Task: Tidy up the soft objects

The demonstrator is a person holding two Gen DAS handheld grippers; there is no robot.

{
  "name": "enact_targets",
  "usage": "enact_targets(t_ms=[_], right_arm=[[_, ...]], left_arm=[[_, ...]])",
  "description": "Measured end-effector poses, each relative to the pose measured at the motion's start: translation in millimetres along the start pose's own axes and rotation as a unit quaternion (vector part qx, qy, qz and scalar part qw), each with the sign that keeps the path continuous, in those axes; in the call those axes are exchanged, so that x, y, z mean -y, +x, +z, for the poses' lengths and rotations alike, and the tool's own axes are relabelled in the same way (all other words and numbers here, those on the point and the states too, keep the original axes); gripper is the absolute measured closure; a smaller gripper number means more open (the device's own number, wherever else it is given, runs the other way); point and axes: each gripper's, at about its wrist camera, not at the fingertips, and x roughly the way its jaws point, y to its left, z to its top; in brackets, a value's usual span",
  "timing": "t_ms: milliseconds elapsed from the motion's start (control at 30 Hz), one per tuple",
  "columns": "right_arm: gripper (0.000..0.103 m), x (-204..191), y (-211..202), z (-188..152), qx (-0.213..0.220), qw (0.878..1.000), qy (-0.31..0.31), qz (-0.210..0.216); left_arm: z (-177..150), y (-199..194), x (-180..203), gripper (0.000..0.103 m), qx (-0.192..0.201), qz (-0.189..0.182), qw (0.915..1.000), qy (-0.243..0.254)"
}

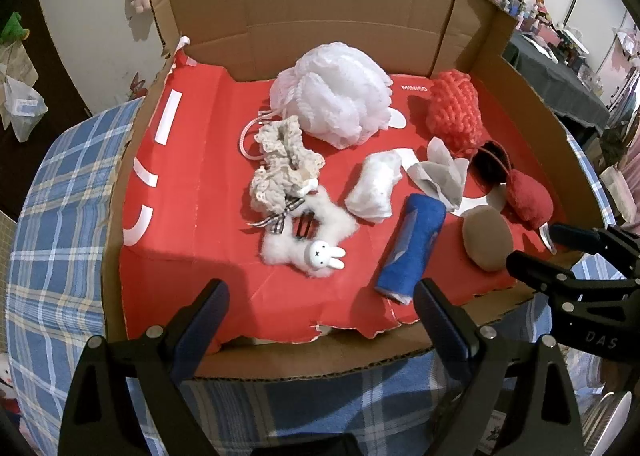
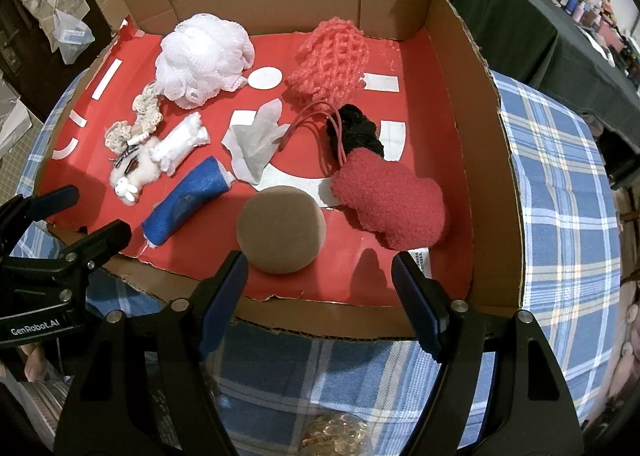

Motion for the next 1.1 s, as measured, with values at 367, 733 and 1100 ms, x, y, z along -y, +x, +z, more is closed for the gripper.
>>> enact_targets(t_ms=[367,733,1100], right_arm=[[0.029,0.5,0.3,0.0,0.000,1.000,0.000,0.000],[0.029,0.4,0.4,-0.1,0.000,1.000,0.001,0.000],[0.029,0.1,0.3,-0.2,0.000,1.000,0.000,-0.001]], left_arm=[[-0.2,0.0,1.1,0.008,0.001,-0.001,1.0000,0.000],[-0.2,0.8,0.6,0.008,0.001,0.000,1.0000,-0.001],[-0.4,1.1,-0.1,0.008,-0.001,-0.004,1.0000,-0.005]])
